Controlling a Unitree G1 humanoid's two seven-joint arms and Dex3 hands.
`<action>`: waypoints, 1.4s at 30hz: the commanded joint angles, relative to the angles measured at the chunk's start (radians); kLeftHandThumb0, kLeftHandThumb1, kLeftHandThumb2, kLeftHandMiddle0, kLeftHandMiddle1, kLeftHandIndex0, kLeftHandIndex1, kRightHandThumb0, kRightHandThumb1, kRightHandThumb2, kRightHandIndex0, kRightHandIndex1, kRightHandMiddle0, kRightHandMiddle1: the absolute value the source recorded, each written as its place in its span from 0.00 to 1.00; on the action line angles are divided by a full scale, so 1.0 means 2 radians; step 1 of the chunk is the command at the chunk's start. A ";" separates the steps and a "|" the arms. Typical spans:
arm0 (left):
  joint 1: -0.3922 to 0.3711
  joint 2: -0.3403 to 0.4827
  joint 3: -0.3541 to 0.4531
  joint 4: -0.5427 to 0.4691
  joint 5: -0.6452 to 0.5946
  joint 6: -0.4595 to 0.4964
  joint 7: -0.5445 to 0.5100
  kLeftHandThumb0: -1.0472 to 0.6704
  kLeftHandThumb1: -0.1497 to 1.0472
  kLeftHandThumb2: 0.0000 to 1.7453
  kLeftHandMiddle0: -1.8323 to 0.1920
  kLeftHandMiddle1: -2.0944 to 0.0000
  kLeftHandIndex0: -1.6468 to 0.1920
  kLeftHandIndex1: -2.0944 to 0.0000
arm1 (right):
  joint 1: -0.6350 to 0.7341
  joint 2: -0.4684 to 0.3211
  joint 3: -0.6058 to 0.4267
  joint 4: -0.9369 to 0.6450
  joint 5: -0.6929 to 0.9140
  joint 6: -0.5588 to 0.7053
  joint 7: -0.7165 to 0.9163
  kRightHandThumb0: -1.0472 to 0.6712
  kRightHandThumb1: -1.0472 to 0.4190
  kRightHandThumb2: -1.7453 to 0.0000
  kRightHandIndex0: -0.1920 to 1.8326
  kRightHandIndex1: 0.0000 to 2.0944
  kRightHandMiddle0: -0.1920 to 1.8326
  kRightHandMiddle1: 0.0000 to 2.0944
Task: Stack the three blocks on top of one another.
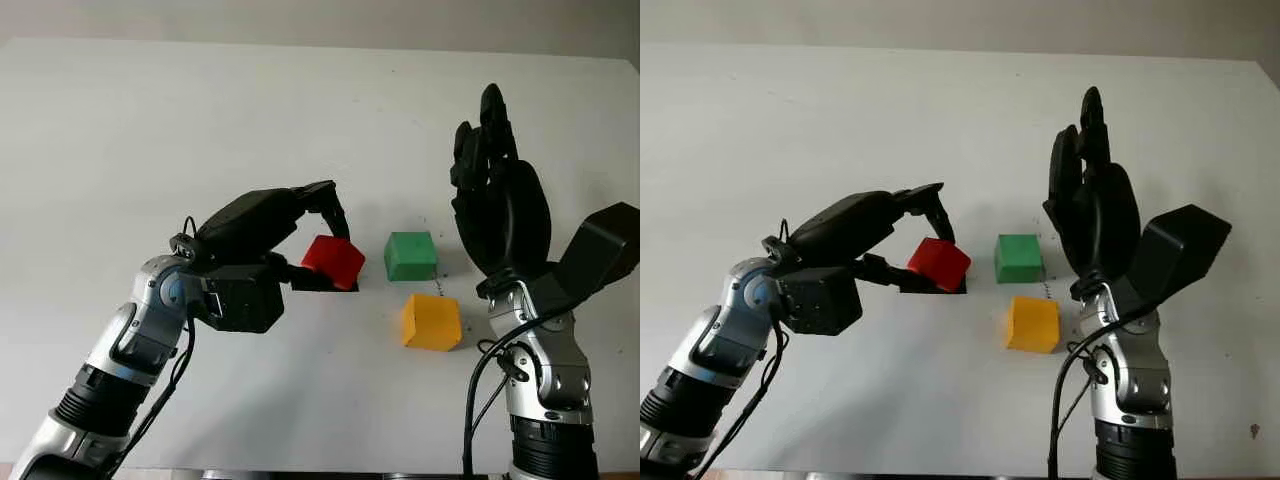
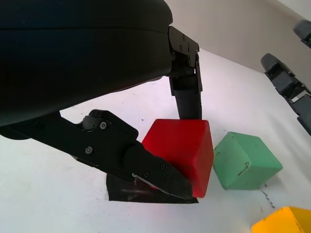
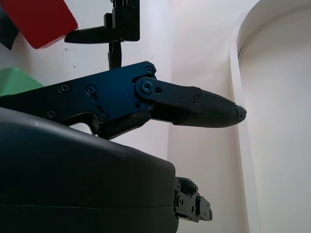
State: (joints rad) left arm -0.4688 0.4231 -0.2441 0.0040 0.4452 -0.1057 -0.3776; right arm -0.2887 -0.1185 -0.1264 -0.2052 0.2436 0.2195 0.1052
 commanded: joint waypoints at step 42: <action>0.002 -0.002 0.031 -0.068 -0.012 0.089 -0.023 0.19 0.99 0.07 1.00 1.00 1.00 1.00 | 0.006 -0.008 -0.006 -0.018 -0.002 0.008 0.002 0.20 0.00 0.65 0.00 0.00 0.00 0.00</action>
State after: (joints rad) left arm -0.4632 0.4353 -0.2159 -0.1327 0.4393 0.0701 -0.4506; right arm -0.2826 -0.1209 -0.1302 -0.2195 0.2402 0.2324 0.1077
